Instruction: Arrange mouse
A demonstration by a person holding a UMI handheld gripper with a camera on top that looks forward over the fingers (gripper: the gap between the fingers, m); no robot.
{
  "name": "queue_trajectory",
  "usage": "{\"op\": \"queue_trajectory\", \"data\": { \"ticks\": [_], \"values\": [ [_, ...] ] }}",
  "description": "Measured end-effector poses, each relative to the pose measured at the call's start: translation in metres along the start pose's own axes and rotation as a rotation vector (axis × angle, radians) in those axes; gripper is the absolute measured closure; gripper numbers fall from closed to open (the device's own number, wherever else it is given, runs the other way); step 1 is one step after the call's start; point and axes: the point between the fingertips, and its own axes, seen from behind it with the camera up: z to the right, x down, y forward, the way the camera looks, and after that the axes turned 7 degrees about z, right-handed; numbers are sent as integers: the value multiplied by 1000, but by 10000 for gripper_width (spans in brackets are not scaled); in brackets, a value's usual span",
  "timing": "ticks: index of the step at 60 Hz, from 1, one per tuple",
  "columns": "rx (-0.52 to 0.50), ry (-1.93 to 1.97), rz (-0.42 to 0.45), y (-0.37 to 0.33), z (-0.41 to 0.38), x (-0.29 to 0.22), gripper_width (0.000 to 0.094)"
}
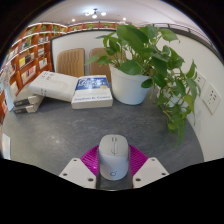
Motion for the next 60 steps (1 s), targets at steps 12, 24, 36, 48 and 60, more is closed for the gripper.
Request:
{"op": "queue_trajectory", "data": {
  "ticks": [12, 24, 36, 48, 60],
  "values": [
    [51, 68, 182, -83, -66, -110, 570],
    [7, 33, 392, -202, -215, -221, 570],
    [-145, -25, 452, -253, -382, -235, 572],
    [-255, -68, 284, -205, -511, -123, 572],
    [-283, -97, 60, -157, -561, 21, 571]
  ]
}}
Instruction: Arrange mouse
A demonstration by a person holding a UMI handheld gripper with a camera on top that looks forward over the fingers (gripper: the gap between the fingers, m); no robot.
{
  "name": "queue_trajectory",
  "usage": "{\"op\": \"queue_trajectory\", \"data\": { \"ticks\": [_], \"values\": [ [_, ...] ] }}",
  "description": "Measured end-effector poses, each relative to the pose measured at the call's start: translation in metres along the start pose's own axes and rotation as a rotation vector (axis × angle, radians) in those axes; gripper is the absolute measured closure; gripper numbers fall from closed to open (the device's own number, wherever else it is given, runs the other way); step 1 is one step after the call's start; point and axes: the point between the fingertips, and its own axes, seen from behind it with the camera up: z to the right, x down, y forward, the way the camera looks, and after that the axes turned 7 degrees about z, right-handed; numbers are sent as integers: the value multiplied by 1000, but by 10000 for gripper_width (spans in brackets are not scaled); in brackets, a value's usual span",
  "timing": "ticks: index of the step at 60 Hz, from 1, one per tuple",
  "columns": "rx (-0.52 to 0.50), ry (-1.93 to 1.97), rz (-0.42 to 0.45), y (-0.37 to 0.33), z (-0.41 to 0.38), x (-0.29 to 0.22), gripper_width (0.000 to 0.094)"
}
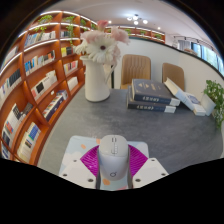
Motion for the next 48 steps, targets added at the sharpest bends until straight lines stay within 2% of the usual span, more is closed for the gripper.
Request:
{"op": "queue_trajectory", "data": {
  "ticks": [9, 11, 24, 26, 27, 29, 48],
  "values": [
    [12, 20, -72, 11, -9, 56, 561],
    [11, 18, -49, 12, -7, 51, 561],
    [24, -11, -25, 13, -8, 55, 410],
    [38, -5, -38, 12, -6, 56, 330],
    [46, 0, -47, 11, -4, 56, 225],
    [50, 6, -54, 8, -3, 53, 118],
    [15, 42, 117, -81, 33, -56, 96]
  ]
}}
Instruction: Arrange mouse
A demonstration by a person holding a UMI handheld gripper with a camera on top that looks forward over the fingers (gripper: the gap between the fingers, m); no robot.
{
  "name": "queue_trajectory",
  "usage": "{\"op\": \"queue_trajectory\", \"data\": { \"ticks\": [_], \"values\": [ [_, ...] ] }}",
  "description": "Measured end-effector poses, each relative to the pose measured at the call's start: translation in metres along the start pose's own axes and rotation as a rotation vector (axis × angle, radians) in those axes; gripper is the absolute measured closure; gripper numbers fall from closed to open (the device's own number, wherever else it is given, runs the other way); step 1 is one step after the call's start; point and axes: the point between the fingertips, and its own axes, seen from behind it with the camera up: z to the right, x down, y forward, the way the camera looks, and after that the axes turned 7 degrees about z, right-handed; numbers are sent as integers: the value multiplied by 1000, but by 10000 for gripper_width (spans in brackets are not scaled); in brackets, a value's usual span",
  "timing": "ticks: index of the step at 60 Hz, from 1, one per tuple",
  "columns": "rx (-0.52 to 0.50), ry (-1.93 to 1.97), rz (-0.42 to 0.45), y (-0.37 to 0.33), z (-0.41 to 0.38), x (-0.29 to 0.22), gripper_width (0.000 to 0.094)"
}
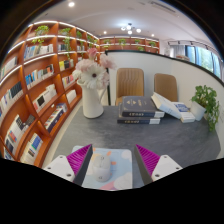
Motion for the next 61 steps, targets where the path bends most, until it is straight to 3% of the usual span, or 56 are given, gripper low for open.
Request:
{"op": "queue_trajectory", "data": {
  "ticks": [9, 22, 61],
  "values": [
    [0, -3, 57, -49, 49, -44, 98],
    [40, -12, 96, -109, 132, -64, 105],
    [78, 25, 47, -177, 233, -12, 117]
  ]
}}
